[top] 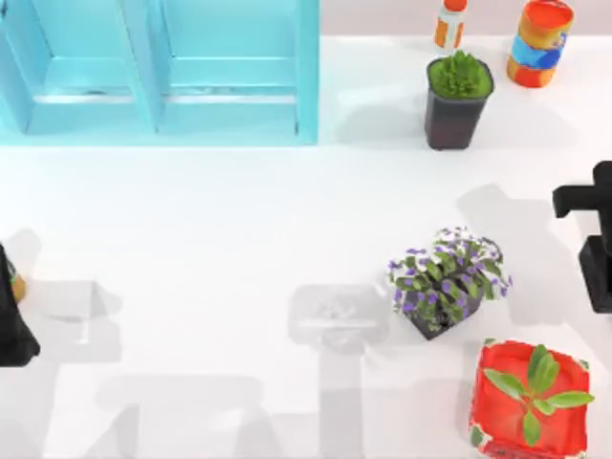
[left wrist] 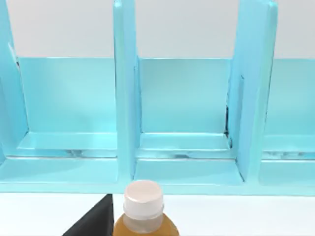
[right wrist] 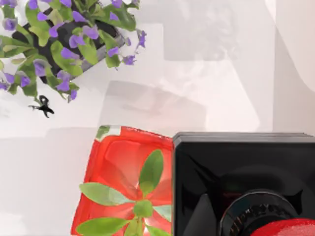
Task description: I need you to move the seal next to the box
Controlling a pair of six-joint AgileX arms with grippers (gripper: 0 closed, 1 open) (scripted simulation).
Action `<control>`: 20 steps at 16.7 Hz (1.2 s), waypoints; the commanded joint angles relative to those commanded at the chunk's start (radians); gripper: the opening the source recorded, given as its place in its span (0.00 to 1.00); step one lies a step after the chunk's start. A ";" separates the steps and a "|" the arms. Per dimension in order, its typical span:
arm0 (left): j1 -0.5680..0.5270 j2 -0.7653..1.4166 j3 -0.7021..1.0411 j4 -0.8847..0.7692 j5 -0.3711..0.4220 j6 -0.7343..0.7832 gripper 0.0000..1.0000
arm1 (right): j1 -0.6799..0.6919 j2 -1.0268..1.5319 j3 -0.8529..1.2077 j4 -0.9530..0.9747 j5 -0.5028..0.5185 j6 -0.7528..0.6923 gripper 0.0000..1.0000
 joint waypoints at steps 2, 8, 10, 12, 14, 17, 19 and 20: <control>0.000 0.000 0.000 0.000 0.000 0.000 1.00 | -0.084 -0.151 -0.142 0.006 -0.024 -0.086 0.00; 0.000 0.000 0.000 0.000 0.000 0.000 1.00 | -0.220 -0.362 -0.346 0.020 -0.069 -0.225 0.00; 0.000 0.000 0.000 0.000 0.000 0.000 1.00 | -0.220 -0.362 -0.346 0.020 -0.069 -0.225 0.00; 0.000 0.000 0.000 0.000 0.000 0.000 1.00 | -0.217 -0.358 -0.344 0.018 -0.067 -0.223 0.00; 0.000 0.000 0.000 0.000 0.000 0.000 1.00 | -0.220 -0.359 -0.358 0.035 -0.068 -0.221 0.00; 0.000 0.000 0.000 0.000 0.000 0.000 1.00 | -0.228 -0.359 -0.433 0.128 -0.068 -0.222 0.00; 0.000 0.000 0.000 0.000 0.000 0.000 1.00 | -0.230 -0.353 -0.502 0.201 -0.069 -0.226 0.00; 0.000 0.000 0.000 0.000 0.000 0.000 1.00 | -0.230 -0.348 -0.535 0.233 -0.070 -0.229 0.00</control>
